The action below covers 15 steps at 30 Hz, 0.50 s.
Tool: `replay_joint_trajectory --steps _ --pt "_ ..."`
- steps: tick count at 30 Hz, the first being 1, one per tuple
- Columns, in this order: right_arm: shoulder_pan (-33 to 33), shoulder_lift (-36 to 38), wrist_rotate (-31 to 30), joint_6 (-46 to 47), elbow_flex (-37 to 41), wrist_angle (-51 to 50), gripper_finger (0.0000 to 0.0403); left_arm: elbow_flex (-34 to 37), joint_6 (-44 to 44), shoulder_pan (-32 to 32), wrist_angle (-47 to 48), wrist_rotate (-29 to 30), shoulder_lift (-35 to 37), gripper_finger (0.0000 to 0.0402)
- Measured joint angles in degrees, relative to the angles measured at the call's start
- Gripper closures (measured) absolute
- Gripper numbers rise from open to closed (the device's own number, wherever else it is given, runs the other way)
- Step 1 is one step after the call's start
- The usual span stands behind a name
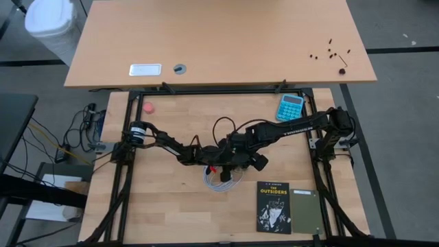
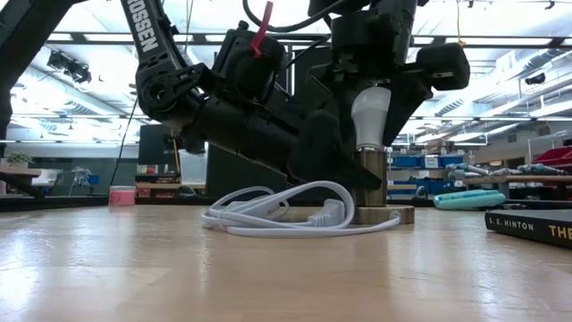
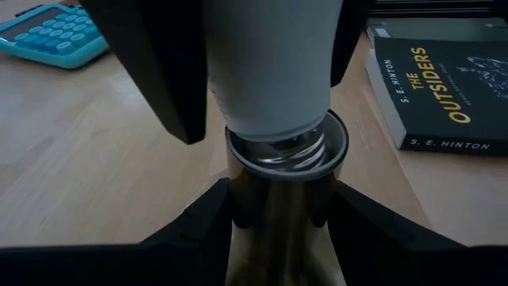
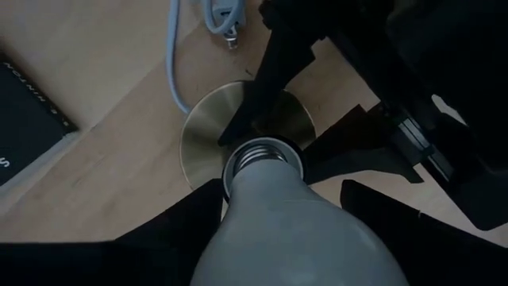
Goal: Screw lightbulb
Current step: Insert the white lightbulb into the silver lamp
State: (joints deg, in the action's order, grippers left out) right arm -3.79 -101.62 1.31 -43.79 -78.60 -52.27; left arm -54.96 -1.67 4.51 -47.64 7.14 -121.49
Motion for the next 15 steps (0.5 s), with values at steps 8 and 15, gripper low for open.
replay_joint_trajectory --steps 8,15 --pt "-3.7 -0.3 -7.0 -1.0 -0.5 -0.2 0.0148 0.0 -0.3 0.0 0.0 0.0 0.0 0.0224" --pt "-4.6 -0.3 -6.5 -0.2 -1.1 0.5 0.0141 0.0 -1.6 0.0 0.0 -0.7 0.0 0.0224"
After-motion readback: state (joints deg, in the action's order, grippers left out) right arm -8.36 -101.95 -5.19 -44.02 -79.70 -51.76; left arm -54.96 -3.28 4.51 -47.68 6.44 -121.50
